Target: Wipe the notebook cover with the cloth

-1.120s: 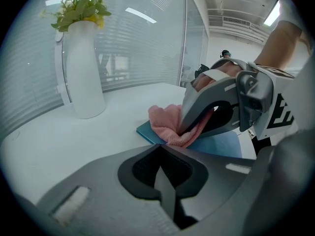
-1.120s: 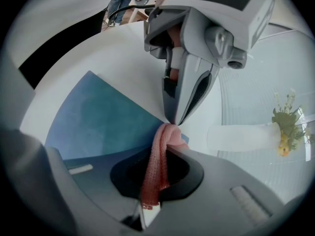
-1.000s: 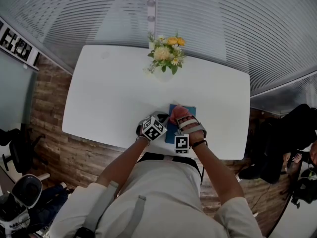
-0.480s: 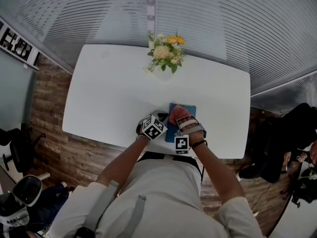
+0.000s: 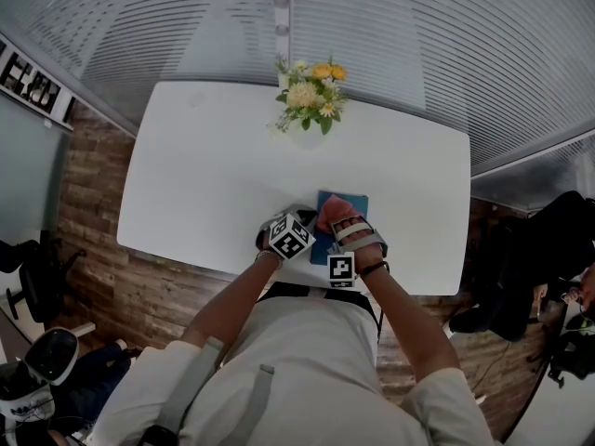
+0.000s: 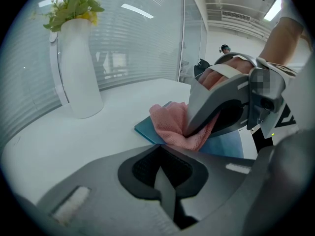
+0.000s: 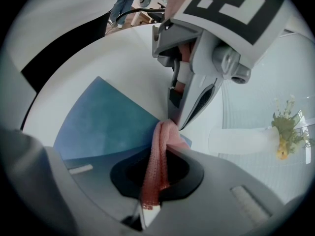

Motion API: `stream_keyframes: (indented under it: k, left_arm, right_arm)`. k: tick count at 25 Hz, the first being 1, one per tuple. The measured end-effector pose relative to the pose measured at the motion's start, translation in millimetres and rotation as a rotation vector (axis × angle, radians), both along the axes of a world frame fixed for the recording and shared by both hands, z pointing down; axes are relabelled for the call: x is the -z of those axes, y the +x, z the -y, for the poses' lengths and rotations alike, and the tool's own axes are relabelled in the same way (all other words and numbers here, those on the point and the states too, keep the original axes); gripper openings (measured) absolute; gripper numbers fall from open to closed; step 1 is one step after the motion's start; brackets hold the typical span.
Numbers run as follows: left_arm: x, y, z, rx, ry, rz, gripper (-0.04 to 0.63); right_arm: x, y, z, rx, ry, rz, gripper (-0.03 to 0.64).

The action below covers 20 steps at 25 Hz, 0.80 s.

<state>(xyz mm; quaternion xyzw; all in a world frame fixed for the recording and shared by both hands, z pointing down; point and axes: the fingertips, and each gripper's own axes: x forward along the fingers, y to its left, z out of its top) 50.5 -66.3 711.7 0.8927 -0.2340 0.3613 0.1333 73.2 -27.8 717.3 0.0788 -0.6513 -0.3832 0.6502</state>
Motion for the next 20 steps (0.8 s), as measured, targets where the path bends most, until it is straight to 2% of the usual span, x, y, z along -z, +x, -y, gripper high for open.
stream_keyframes:
  k: [20]
  left_arm:
    - [-0.8, 0.0, -0.4, -0.007, -0.010, 0.008, 0.000]
  right_arm:
    - [1.2, -2.2, -11.2, 0.011, -0.008, 0.003, 0.006]
